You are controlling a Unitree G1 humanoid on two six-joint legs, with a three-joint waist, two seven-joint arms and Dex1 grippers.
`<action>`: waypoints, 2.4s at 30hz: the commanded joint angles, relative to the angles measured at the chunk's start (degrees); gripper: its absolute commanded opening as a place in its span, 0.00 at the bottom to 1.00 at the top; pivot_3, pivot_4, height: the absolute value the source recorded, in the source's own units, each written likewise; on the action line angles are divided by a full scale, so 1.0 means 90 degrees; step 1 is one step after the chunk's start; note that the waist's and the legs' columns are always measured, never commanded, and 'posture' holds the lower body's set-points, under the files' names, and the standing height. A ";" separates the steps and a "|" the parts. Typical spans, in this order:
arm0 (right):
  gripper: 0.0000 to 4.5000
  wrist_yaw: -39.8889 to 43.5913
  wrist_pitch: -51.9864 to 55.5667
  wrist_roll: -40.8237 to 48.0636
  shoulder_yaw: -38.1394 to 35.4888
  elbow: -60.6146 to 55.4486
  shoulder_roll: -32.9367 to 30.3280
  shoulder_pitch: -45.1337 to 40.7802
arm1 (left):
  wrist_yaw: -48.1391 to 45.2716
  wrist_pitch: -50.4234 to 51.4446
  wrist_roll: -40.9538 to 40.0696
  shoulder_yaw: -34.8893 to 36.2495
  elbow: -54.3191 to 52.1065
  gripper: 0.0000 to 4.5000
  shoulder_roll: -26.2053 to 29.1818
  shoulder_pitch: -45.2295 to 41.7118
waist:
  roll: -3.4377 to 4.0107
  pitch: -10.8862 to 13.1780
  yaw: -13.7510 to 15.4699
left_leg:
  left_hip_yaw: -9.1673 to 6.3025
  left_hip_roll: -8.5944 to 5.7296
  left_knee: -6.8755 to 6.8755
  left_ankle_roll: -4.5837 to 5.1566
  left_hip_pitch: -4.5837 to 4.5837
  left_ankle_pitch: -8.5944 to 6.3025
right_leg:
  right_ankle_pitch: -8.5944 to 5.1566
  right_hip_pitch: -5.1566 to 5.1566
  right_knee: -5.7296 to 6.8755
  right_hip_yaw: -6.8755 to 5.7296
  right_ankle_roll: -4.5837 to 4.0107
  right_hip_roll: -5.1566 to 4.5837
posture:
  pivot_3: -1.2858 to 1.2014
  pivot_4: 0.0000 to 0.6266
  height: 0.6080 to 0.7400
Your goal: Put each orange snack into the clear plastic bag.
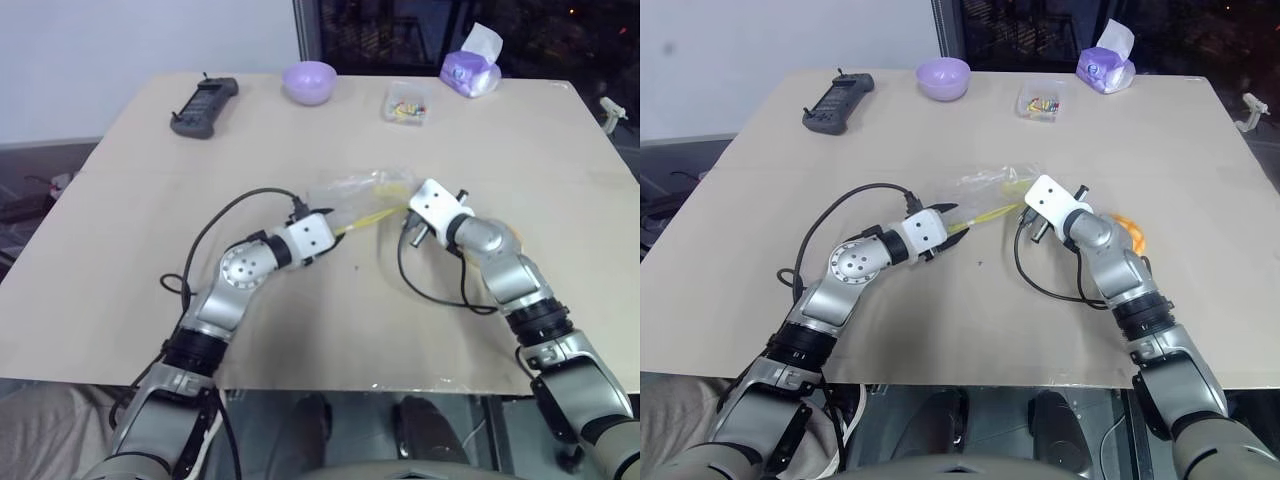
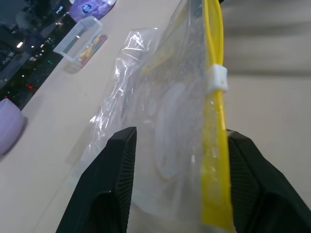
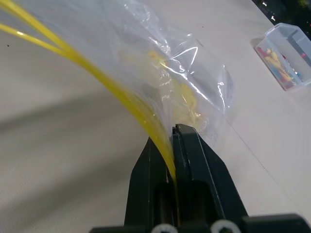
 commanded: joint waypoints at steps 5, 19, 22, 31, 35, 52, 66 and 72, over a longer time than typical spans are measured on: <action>0.00 -0.0036 -0.0073 -0.0013 -0.0062 -0.0250 -0.0017 -0.0058 | -0.0012 -0.0334 -0.0225 0.0132 -0.0382 0.01 -0.0101 0.0025 | 0.0000 0.0000 0.0000 | 0.0000 0.0000 0.0000 0.0000 0.0000 0.0000 | 0.0000 0.0000 0.0000 0.0000 0.0000 0.0000 | 0.52 0.24 1.00; 0.00 -0.0135 -0.0044 -0.0075 -0.0022 -0.0130 0.0082 -0.0053 | 0.0055 -0.0359 -0.0134 0.0125 -0.0656 0.01 -0.0148 0.0084 | 0.0000 0.0000 -0.0001 | 0.0000 0.0000 0.0000 0.0000 0.0001 0.0000 | 0.0000 0.0000 0.0001 0.0001 0.0000 0.0000 | 0.52 0.24 1.00; 0.00 -0.0118 -0.0055 -0.0058 -0.0025 -0.0116 0.0091 -0.0061 | 0.0116 -0.0418 0.0014 0.0098 -0.0560 0.01 -0.0081 0.0084 | 0.0000 0.0000 -0.0001 | 0.0000 0.0000 0.0000 0.0000 0.0001 0.0000 | 0.0000 0.0000 0.0001 0.0001 0.0000 0.0000 | 0.52 0.24 1.00; 0.77 0.1061 0.0508 0.0469 -0.0198 -0.0958 -0.0562 0.0269 | 0.0230 -0.0478 0.0107 0.0096 -0.0394 0.00 -0.0085 0.0086 | 0.0000 0.0000 0.0012 | -0.0001 0.0000 0.0001 0.0001 0.0000 -0.0001 | 0.0000 0.0001 0.0000 -0.0001 0.0000 0.0000 | 0.52 0.24 1.00; 0.98 0.1985 0.1323 0.1367 -0.0695 -0.1947 -0.1127 0.0384 | 0.0215 -0.0548 0.0096 0.0082 -0.0331 0.00 -0.0083 0.0110 | 0.0003 0.0002 0.0034 | -0.0003 -0.0003 0.0005 0.0008 -0.0006 -0.0005 | 0.0000 0.0001 -0.0003 -0.0003 0.0000 -0.0002 | 0.52 0.24 1.00; 0.01 0.1572 0.2592 0.3185 -0.0878 -0.3096 0.0086 0.0473 | 0.0193 -0.0842 0.0144 -0.0086 0.0013 0.00 -0.0379 -0.0011 | 0.0005 0.0002 0.0023 | -0.0006 0.0002 0.0007 0.0010 -0.0001 -0.0006 | 0.0000 0.0003 0.0003 -0.0002 0.0000 0.0005 | 0.52 0.24 1.00; 0.01 0.1200 0.2097 0.2786 -0.0525 -0.2353 0.0090 0.0507 | 0.0146 -0.0777 0.0075 -0.0063 -0.0069 0.00 -0.0524 -0.0052 | 0.0005 0.0002 0.0011 | -0.0005 0.0003 0.0007 0.0010 0.0001 -0.0006 | 0.0000 0.0002 0.0004 -0.0002 0.0000 0.0006 | 0.52 0.24 1.00; 0.01 0.0916 0.1981 0.2718 -0.0668 -0.2017 0.0202 0.0430 | 0.0109 -0.0763 0.0041 -0.0037 -0.0113 0.00 -0.0503 -0.0008 | 0.0006 0.0002 0.0008 | -0.0005 0.0004 0.0007 0.0010 0.0001 -0.0006 | 0.0000 0.0002 0.0005 -0.0001 0.0000 0.0007 | 0.52 0.24 1.00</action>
